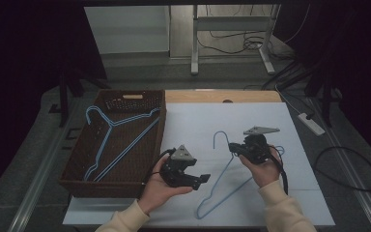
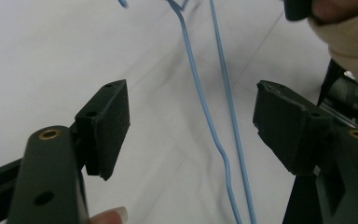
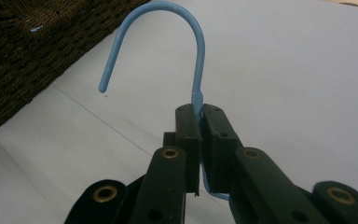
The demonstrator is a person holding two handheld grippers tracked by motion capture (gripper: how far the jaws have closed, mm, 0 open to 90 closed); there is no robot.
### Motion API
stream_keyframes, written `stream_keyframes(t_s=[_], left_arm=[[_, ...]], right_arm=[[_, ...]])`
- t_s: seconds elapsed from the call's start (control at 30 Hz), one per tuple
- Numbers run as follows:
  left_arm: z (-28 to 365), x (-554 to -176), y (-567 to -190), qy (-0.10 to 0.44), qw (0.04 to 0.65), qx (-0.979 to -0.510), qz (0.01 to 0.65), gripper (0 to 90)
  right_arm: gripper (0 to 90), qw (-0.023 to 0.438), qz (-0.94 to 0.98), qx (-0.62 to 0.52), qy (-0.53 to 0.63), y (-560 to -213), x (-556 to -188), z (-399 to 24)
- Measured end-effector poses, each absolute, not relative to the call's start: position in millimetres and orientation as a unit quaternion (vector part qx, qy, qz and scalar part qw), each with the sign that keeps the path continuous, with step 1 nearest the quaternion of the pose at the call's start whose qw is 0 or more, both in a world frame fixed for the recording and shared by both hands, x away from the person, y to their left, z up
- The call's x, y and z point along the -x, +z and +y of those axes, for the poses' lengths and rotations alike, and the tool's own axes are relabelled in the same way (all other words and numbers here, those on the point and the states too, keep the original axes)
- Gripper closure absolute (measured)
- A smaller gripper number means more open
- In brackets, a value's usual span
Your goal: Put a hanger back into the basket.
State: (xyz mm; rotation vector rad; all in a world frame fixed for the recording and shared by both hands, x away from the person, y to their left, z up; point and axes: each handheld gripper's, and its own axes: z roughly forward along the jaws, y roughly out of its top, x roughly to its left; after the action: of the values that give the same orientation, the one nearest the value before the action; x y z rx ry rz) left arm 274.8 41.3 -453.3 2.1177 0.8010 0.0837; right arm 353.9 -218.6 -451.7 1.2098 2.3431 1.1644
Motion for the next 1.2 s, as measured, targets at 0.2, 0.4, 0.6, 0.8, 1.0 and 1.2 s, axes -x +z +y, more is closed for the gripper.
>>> stream_keyframes(t_s=[0.2,0.4,0.6,0.8,1.0,1.2], left_arm=[[20,-278,-467,0.023,0.406,-0.857,0.315,28.2],[6,-283,-477,0.017,0.395,-0.863,0.314,28.5],[-6,-291,-490,0.016,0.380,-0.868,0.319,30.2],[-15,-299,-503,-0.001,0.364,-0.872,0.327,45.9],[-11,-301,-502,-0.020,0.368,-0.873,0.321,81.9],[-2,-302,-498,-0.010,0.379,-0.862,0.338,86.8]], right_arm=[[86.2,0.133,0.802,-0.417,0.407,-450,-352,-219],[86.2,0.134,0.798,-0.416,0.414,-449,-350,-218],[86.2,0.135,0.794,-0.418,0.420,-447,-349,-219],[86.1,0.135,0.792,-0.418,0.424,-446,-349,-220],[86.0,0.130,0.789,-0.420,0.430,-445,-347,-225],[85.9,0.123,0.781,-0.418,0.448,-439,-343,-230]])
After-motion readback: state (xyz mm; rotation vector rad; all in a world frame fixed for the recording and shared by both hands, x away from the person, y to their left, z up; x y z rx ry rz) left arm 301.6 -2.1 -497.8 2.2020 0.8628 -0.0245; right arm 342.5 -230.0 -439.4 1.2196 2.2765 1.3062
